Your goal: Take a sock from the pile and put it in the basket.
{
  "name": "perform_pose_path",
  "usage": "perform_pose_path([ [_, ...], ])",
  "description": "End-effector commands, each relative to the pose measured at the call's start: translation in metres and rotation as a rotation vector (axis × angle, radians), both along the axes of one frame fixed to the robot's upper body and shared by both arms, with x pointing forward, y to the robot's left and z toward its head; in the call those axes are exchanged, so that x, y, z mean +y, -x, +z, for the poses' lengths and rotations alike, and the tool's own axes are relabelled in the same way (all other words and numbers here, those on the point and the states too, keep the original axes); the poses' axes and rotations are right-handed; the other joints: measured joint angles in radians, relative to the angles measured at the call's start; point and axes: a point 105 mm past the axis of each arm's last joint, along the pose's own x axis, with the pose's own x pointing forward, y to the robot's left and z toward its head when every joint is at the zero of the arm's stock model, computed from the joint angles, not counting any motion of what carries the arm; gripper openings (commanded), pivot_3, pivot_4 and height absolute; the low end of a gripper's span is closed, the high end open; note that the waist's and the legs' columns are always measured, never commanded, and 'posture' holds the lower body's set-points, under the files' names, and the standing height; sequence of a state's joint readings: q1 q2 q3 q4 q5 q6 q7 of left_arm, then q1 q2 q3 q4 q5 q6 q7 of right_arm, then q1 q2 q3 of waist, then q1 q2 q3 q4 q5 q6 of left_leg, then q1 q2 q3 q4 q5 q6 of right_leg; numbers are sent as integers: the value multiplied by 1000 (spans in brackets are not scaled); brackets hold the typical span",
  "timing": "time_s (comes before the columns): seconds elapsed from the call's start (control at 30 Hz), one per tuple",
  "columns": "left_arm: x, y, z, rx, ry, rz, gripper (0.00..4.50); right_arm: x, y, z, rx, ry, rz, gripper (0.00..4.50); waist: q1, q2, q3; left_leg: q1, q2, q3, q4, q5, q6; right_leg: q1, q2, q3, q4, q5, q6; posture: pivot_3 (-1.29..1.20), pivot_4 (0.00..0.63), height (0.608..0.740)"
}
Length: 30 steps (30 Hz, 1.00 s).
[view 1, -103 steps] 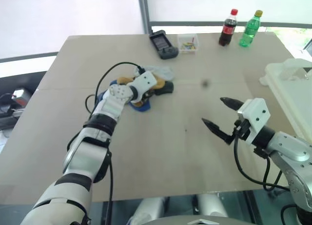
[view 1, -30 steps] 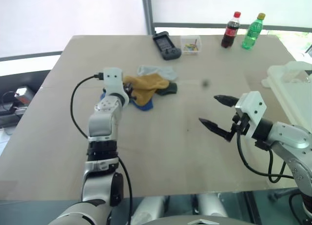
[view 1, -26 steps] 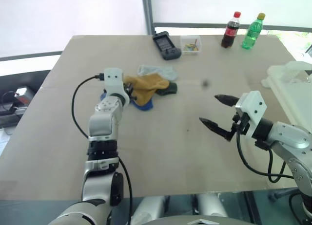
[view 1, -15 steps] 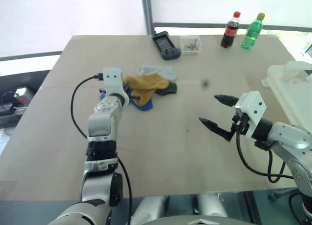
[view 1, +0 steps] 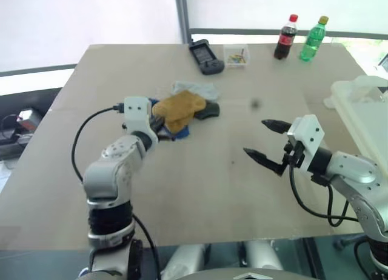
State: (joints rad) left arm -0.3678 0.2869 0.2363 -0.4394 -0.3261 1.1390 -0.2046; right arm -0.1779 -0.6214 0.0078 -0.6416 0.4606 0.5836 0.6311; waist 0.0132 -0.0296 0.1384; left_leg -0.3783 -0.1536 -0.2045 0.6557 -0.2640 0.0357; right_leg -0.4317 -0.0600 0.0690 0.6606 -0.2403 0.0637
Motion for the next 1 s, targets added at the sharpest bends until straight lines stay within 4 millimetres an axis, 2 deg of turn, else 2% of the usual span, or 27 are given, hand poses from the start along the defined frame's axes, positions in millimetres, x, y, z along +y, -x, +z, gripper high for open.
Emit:
perform_pose_path([
  [0.03,-10,22,-2,44,18,-126,71,4,2,9,-49,-6,28,4500,0,0,0,0,0,0,0,0,0,0,0,0,0,0,0,0,150,740],
  [0.2,-19,49,-21,153,36,-275,71,4,2,8,-47,-6,36,4500,1,0,0,1,0,0,0,0,0,0,0,0,0,0,0,0,150,740],
  [0.33,-27,72,-27,199,35,-448,71,5,3,7,-42,-6,41,4500,1,0,0,1,0,1,-2,0,0,0,0,1,0,0,0,0,150,740],
  [0.5,-21,72,-24,168,42,-456,71,4,4,6,-38,-6,38,4500,5,1,0,2,1,1,-2,0,0,1,0,1,0,0,0,0,150,740],
  [0.6,-30,100,-33,227,-3,-621,71,3,5,6,-37,-7,31,4500,0,1,0,2,1,2,-3,0,0,1,0,1,-1,0,0,0,150,740],
  [0.7,-24,117,-37,262,-39,-725,71,3,6,5,-36,-6,30,4500,-5,2,1,3,2,6,-5,-1,1,0,1,4,-1,0,0,0,150,740],
  [0.83,-7,127,-38,287,-81,-802,71,3,8,4,-30,-2,35,4500,4,3,1,3,2,5,-6,-1,1,1,1,3,-2,0,-1,0,150,740],
  [0.9,1,125,-40,272,-132,-816,71,4,9,1,-16,-2,46,4500,5,4,2,4,2,6,-6,-1,1,1,1,3,-2,0,-1,0,150,740],
  [1.0,-3,120,-40,200,-191,-886,71,12,13,-9,44,3,109,4500,4,4,2,4,2,6,-6,-1,1,1,1,3,-3,0,-1,0,150,740],
])
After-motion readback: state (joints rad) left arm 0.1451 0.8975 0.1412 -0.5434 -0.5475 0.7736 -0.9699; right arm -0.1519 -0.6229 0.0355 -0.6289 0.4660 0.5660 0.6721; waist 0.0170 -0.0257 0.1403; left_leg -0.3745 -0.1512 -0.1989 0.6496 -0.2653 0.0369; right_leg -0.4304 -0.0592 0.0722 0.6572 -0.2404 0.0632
